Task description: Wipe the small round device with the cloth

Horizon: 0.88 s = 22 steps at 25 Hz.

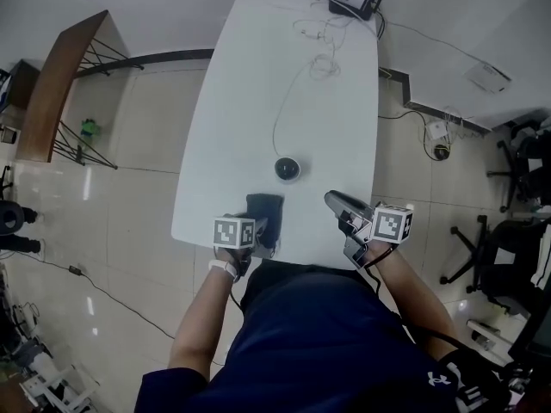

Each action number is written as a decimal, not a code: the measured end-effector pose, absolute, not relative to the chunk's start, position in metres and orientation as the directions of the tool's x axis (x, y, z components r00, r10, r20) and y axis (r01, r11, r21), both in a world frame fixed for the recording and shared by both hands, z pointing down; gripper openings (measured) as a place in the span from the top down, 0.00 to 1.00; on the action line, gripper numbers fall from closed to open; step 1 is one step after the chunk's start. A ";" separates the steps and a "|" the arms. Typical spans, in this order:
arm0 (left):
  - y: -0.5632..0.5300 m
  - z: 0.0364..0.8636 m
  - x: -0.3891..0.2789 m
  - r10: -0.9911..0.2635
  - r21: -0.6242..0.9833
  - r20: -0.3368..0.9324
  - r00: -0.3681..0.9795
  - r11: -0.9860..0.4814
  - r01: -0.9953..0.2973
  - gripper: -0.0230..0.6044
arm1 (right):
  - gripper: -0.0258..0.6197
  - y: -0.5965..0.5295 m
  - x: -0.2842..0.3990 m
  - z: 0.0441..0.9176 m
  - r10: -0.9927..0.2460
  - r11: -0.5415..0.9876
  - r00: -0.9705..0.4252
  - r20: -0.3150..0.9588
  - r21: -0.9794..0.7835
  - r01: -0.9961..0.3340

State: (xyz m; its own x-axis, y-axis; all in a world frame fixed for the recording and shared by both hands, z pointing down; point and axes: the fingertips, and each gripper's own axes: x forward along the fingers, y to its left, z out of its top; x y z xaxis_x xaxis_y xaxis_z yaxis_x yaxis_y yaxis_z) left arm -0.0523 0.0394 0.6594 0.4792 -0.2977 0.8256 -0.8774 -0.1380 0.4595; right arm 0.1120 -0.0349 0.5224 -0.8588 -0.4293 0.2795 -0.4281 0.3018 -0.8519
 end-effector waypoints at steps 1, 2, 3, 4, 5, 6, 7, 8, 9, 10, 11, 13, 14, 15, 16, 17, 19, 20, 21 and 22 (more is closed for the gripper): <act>0.038 0.655 -0.050 -0.304 0.447 0.829 0.470 -0.146 -0.883 0.59 | 0.81 -0.036 0.113 0.524 -0.433 0.302 -0.853 0.292 -0.844 -0.443; 0.036 0.649 -0.050 -0.323 0.437 0.827 0.460 -0.145 -0.888 0.51 | 0.82 -0.035 0.114 0.525 -0.437 0.312 -0.845 0.307 -0.830 -0.463; 0.035 0.642 -0.055 -0.354 0.426 0.823 0.445 -0.135 -0.895 0.49 | 0.82 -0.034 0.114 0.525 -0.442 0.329 -0.838 0.321 -0.810 -0.485; 0.034 0.635 -0.063 -0.393 0.408 0.818 0.420 -0.118 -0.905 0.48 | 0.82 -0.033 0.114 0.524 -0.447 0.353 -0.830 0.334 -0.786 -0.507; 0.033 0.627 -0.076 -0.434 0.380 0.816 0.382 -0.096 -0.920 0.48 | 0.83 -0.031 0.114 0.522 -0.452 0.380 -0.822 0.346 -0.759 -0.528; 0.031 0.619 -0.090 -0.475 0.342 0.814 0.335 -0.075 -0.937 0.48 | 0.85 -0.031 0.114 0.519 -0.459 0.408 -0.814 0.356 -0.729 -0.549; 0.030 0.610 -0.103 -0.516 0.303 0.807 0.288 -0.057 -0.951 0.48 | 0.87 -0.030 0.114 0.517 -0.466 0.433 -0.806 0.365 -0.700 -0.567; 0.028 0.600 -0.114 -0.558 0.276 0.790 0.254 -0.046 -0.960 0.51 | 0.89 -0.030 0.114 0.513 -0.473 0.455 -0.799 0.370 -0.675 -0.582; 0.025 0.587 -0.120 -0.603 0.269 0.761 0.240 -0.044 -0.962 0.56 | 0.89 -0.030 0.113 0.509 -0.482 0.472 -0.793 0.372 -0.653 -0.593; 0.020 0.572 -0.120 -0.650 0.280 0.719 0.247 -0.054 -0.958 0.62 | 0.89 -0.031 0.112 0.505 -0.494 0.486 -0.786 0.371 -0.632 -0.604; 0.016 0.555 -0.115 -0.694 0.303 0.667 0.271 -0.080 -0.950 0.68 | 0.89 -0.032 0.112 0.500 -0.510 0.500 -0.776 0.371 -0.607 -0.618; 0.005 0.521 -0.093 -0.758 0.344 0.553 0.346 -0.170 -0.923 0.72 | 0.90 -0.036 0.111 0.489 -0.546 0.529 -0.750 0.373 -0.542 -0.654; 0.000 0.506 -0.079 -0.774 0.350 0.503 0.384 -0.224 -0.910 0.72 | 0.90 -0.038 0.109 0.484 -0.563 0.543 -0.738 0.371 -0.507 -0.669; -0.003 0.494 -0.065 -0.782 0.344 0.463 0.417 -0.275 -0.898 0.72 | 0.90 -0.040 0.106 0.480 -0.579 0.559 -0.728 0.367 -0.471 -0.683; -0.005 0.485 -0.052 -0.785 0.330 0.434 0.442 -0.318 -0.889 0.72 | 0.90 -0.042 0.104 0.475 -0.594 0.573 -0.718 0.362 -0.435 -0.694; -0.005 0.478 -0.040 -0.786 0.314 0.413 0.460 -0.352 -0.882 0.72 | 0.90 -0.042 0.102 0.471 -0.608 0.586 -0.709 0.357 -0.401 -0.704; -0.005 0.473 -0.021 -0.778 0.306 0.393 0.490 -0.391 -0.868 0.73 | 0.90 -0.042 0.100 0.464 -0.627 0.605 -0.698 0.347 -0.347 -0.716; -0.005 0.473 -0.014 -0.770 0.314 0.391 0.503 -0.402 -0.860 0.74 | 0.90 -0.041 0.098 0.463 -0.628 0.614 -0.698 0.344 -0.331 -0.716; -0.004 0.474 -0.009 -0.761 0.325 0.392 0.517 -0.411 -0.851 0.74 | 0.91 -0.039 0.096 0.462 -0.625 0.621 -0.700 0.344 -0.323 -0.714; -0.003 0.475 -0.006 -0.751 0.334 0.393 0.530 -0.421 -0.844 0.74 | 0.91 -0.038 0.095 0.463 -0.620 0.626 -0.704 0.347 -0.321 -0.710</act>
State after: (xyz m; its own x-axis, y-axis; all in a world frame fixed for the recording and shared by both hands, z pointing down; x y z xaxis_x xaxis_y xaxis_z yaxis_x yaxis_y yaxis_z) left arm -0.0056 -0.0027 0.4747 0.5300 -0.7514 0.3931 -0.8437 -0.4205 0.3337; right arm 0.0949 -0.0375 0.4629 -0.7036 -0.6200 0.3472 -0.7104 0.6264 -0.3210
